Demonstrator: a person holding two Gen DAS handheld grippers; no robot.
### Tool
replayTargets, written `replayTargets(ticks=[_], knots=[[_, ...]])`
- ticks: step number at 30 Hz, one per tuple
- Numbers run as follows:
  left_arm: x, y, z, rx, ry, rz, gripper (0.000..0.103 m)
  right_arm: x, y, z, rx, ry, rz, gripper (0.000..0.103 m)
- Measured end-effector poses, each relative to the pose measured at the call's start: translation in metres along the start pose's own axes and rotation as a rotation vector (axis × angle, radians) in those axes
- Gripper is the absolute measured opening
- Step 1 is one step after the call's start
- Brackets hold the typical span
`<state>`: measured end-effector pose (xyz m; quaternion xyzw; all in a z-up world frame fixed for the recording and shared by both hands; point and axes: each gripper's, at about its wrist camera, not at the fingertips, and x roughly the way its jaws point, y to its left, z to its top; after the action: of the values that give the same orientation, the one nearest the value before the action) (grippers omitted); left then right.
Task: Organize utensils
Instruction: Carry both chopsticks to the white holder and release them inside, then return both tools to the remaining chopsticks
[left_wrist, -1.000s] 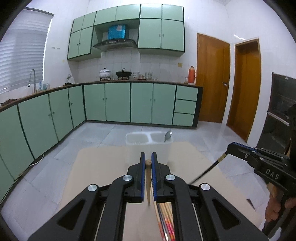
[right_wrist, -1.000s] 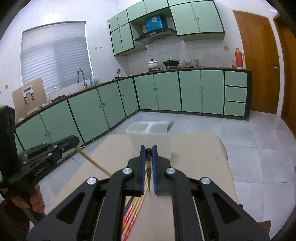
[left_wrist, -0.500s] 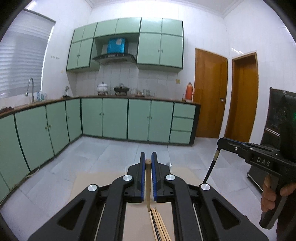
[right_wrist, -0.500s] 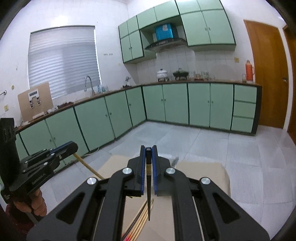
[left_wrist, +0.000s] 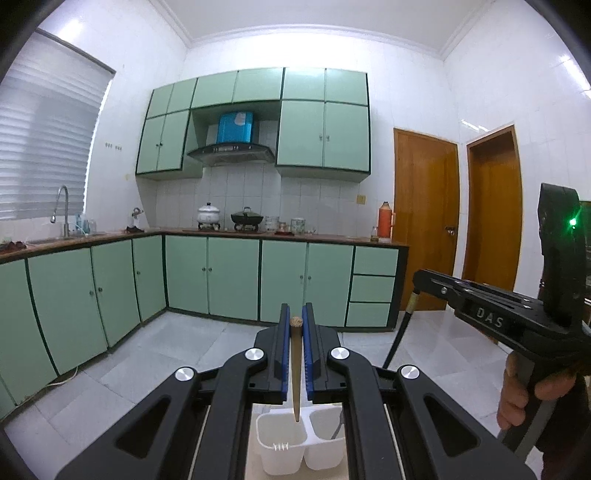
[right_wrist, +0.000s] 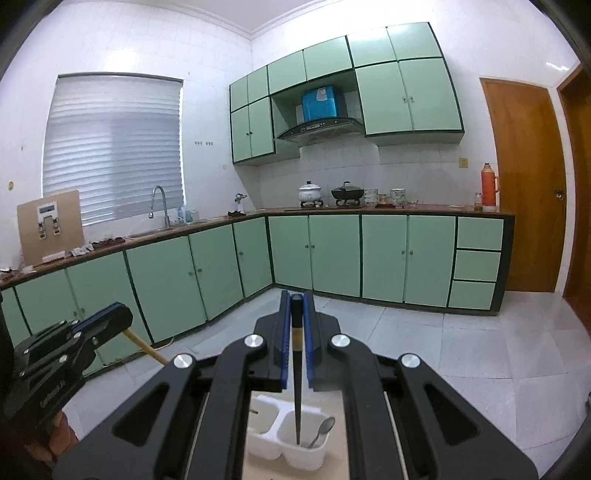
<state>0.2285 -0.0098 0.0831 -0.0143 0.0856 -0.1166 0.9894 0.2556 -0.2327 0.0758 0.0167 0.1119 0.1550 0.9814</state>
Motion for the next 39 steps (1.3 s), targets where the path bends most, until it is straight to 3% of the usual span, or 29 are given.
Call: replayTargets(ticks=[8, 12, 15, 17, 19, 24, 26, 31, 34, 39], knots=[[0.06, 0.01, -0.037, -0.011, 0.133, 0.011, 0.006, 0.066, -0.009, -0.035, -0.011, 0.086, -0.02, 0.006], [0.08, 0.016, -0.054, -0.012, 0.196, 0.024, 0.006, 0.084, -0.013, -0.061, 0.021, 0.171, -0.007, 0.006], [0.082, 0.023, -0.063, -0.033, 0.22, 0.036, 0.01, 0.084, -0.013, -0.076, 0.033, 0.202, -0.015, 0.013], [0.077, 0.025, -0.064, -0.039, 0.218, 0.037, 0.013, 0.078, -0.011, -0.08, 0.036, 0.196, -0.023, 0.017], [0.067, 0.027, -0.064, -0.042, 0.204, 0.041, 0.017, 0.064, -0.01, -0.081, 0.045, 0.167, -0.039, 0.035], [0.037, 0.025, -0.062, -0.045, 0.183, 0.044, 0.039, 0.025, -0.009, -0.085, 0.038, 0.098, -0.079, 0.057], [0.025, 0.023, -0.065, -0.048, 0.182, 0.045, 0.042, 0.005, -0.009, -0.091, 0.044, 0.075, -0.093, 0.066], [-0.013, 0.015, -0.09, -0.04, 0.211, 0.051, 0.052, -0.038, -0.004, -0.121, 0.072, 0.058, -0.125, 0.09], [-0.035, 0.008, -0.115, -0.019, 0.244, 0.067, 0.06, -0.064, 0.002, -0.149, 0.096, 0.073, -0.149, 0.094], [-0.062, -0.001, -0.156, 0.013, 0.29, 0.079, 0.063, -0.088, 0.017, -0.192, 0.099, 0.13, -0.181, 0.096]])
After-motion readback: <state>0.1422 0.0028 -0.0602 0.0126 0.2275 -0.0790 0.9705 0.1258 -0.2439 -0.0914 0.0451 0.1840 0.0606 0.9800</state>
